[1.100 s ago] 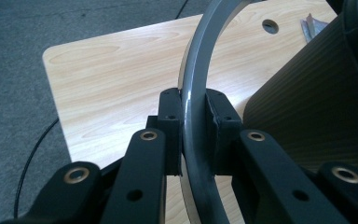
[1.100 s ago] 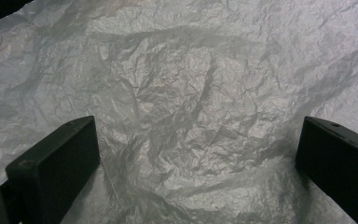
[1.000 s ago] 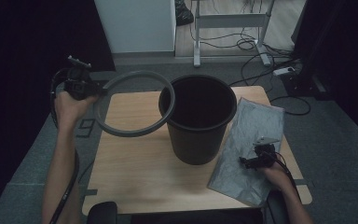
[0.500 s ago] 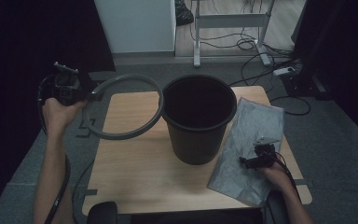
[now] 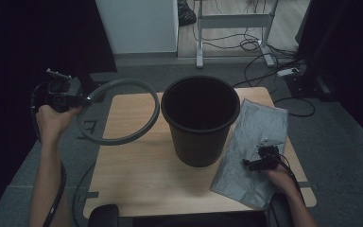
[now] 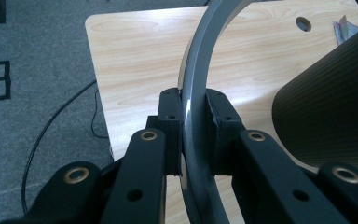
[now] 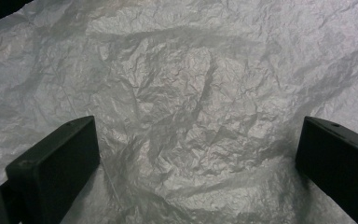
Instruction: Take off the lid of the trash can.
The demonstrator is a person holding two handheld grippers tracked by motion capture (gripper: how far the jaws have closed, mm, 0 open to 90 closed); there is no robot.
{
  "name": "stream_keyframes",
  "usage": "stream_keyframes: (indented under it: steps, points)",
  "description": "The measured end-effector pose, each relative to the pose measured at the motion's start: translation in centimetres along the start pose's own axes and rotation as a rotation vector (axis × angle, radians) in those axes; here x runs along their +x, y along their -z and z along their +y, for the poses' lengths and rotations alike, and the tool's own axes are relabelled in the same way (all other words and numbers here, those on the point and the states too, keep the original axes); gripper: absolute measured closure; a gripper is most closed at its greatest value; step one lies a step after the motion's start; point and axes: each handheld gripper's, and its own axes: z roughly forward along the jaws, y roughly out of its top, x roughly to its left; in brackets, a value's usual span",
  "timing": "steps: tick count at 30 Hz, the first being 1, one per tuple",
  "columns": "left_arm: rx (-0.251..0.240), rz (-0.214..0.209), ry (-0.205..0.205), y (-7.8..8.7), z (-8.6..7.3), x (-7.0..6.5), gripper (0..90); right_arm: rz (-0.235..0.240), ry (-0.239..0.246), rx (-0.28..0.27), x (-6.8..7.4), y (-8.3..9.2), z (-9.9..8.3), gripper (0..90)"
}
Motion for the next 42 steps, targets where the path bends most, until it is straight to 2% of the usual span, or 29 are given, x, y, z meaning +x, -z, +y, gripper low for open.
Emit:
stream_keyframes:
  steps: [11, 26, 42]
  points:
    - [0.019, -0.015, 0.016, -2.0, -1.4, 0.9, 78.5, 0.000, 0.000, 0.000, 0.0, 0.0, 0.0, 0.0]
    - [0.043, -0.027, 0.007, -5.5, -3.4, 1.3, 78.6, -0.001, 0.003, 0.000, 0.0, 0.0, 0.0, 0.0]
    - [0.058, -0.029, 0.014, -9.2, -5.7, 1.7, 78.6, -0.001, 0.003, 0.000, 0.0, 0.0, 0.0, 0.0]
